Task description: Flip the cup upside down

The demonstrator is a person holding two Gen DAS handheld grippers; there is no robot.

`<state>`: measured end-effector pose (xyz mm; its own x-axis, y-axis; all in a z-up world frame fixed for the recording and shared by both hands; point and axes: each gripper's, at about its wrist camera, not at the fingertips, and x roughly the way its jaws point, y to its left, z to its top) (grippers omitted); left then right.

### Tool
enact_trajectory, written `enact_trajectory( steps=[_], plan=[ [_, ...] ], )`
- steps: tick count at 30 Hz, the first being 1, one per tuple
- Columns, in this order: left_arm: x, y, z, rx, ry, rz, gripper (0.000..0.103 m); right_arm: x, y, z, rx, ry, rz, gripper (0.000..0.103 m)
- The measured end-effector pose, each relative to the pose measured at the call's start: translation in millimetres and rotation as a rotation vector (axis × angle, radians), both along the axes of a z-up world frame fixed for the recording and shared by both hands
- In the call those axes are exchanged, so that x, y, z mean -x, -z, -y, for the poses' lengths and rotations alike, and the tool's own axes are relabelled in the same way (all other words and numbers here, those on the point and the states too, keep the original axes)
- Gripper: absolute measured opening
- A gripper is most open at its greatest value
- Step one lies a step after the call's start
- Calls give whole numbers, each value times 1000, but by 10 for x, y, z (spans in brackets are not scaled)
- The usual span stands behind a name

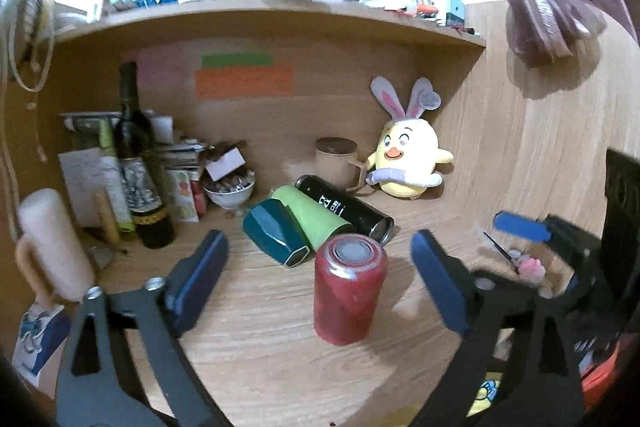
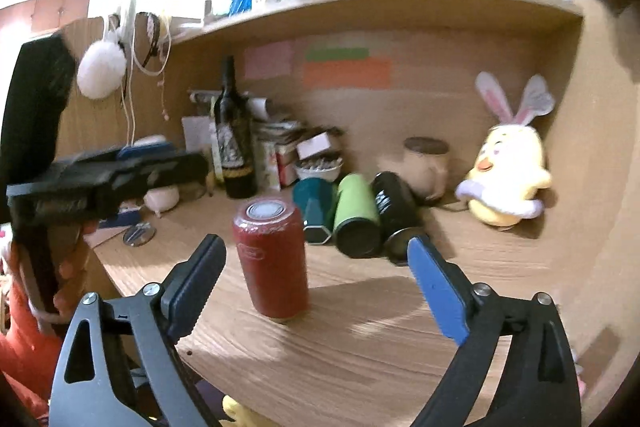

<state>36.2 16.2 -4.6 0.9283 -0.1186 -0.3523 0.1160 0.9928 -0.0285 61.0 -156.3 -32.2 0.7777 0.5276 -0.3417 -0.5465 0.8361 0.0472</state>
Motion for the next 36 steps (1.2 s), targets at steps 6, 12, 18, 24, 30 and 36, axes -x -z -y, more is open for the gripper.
enact_trajectory(
  steps=[6, 12, 18, 24, 30, 36],
  plan=[
    [382, 1, 94, 16, -12, 29, 103, 246, -98, 206, -63, 36, 6, 103],
    [586, 31, 164, 12, -39, 49, 103, 438, -139, 274, -80, 63, 28, 103],
    [688, 56, 229, -4, -51, 79, 103, 540, -136, 299, -96, 78, 25, 103],
    [704, 63, 233, -5, -43, 81, 103, 578, -155, 323, -100, 90, 36, 103],
    [699, 66, 220, 10, -44, 75, 103, 589, -151, 323, -98, 90, 37, 103],
    [717, 61, 218, 9, -47, 79, 103, 609, -154, 321, -96, 90, 39, 103]
  ],
)
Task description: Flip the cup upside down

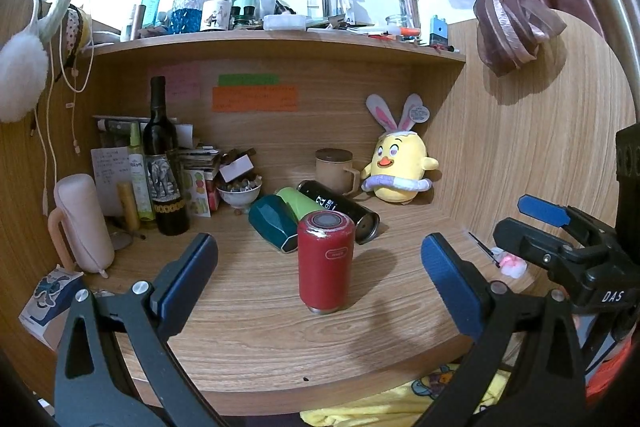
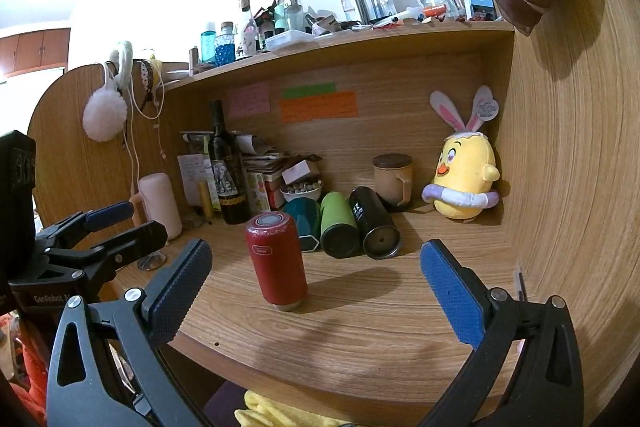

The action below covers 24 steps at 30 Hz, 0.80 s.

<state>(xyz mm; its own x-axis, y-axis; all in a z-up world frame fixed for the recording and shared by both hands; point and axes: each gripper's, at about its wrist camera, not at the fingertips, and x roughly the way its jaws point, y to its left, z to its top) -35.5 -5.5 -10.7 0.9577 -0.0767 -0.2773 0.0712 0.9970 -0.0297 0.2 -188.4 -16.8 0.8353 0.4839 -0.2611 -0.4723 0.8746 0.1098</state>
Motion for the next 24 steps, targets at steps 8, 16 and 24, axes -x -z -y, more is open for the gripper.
enact_trajectory(
  steps=[8, 16, 24],
  plan=[
    [29, -7, 25, -11, 3, 9, 103, 26, -16, -6, 10, -2, 11, 103],
    [49, -15, 48, -18, 10, 15, 103, 31, -35, 4, 13, -3, 19, 103],
    [82, -45, 38, -13, 13, 28, 103, 45, -49, 22, 11, -3, 27, 103]
  ],
)
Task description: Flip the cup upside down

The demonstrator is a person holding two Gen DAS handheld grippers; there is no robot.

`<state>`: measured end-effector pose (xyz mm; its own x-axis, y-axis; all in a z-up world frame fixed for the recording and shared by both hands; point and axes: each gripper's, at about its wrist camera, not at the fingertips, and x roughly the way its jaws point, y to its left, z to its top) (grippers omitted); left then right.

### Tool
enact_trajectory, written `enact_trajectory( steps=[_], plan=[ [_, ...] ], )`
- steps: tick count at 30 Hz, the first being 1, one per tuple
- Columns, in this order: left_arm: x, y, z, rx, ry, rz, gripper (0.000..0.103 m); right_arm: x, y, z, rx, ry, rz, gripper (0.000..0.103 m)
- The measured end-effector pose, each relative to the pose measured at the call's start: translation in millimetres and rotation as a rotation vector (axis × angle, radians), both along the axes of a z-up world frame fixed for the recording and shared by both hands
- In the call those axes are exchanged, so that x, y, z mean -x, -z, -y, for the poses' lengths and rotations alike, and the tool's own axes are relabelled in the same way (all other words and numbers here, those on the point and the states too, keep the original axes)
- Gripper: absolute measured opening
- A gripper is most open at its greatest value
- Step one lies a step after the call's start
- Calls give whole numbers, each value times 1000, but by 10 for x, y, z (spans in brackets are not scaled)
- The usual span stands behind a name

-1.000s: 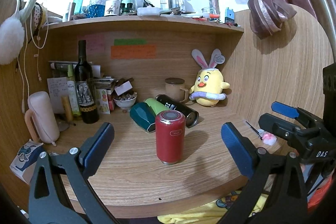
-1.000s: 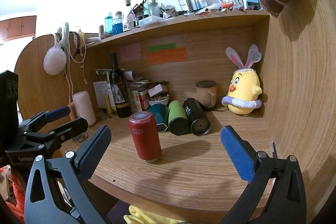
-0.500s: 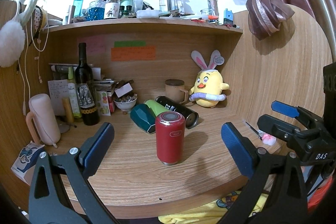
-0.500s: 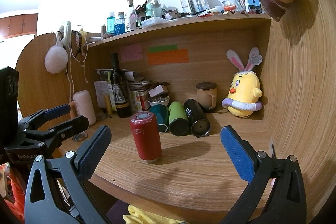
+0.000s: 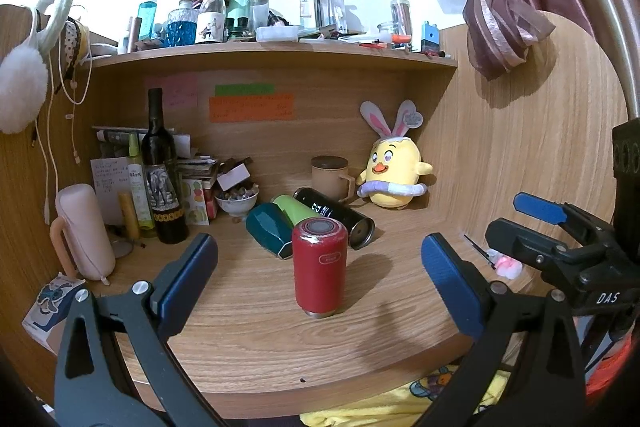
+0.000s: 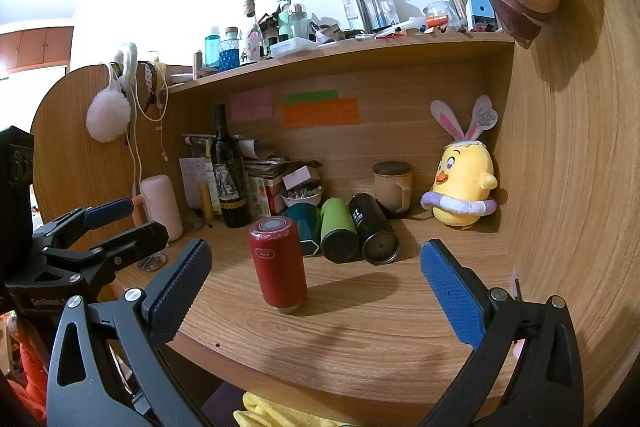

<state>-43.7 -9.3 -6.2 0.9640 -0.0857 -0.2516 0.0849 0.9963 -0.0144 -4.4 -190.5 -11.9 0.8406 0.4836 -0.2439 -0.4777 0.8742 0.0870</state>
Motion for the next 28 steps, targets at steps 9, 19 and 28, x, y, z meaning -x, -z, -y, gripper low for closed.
enact_trajectory(
  steps=[9, 19, 28],
  plan=[
    [56, -27, 14, -4, 10, 15, 103, 28, -33, 5, 3, -2, 10, 103],
    [62, -31, 16, -2, 14, 12, 103, 43, -57, 4, 7, -1, 17, 103],
    [9, 5, 6, 7, 29, -10, 103, -1, -51, 27, 9, -2, 8, 103]
  ],
)
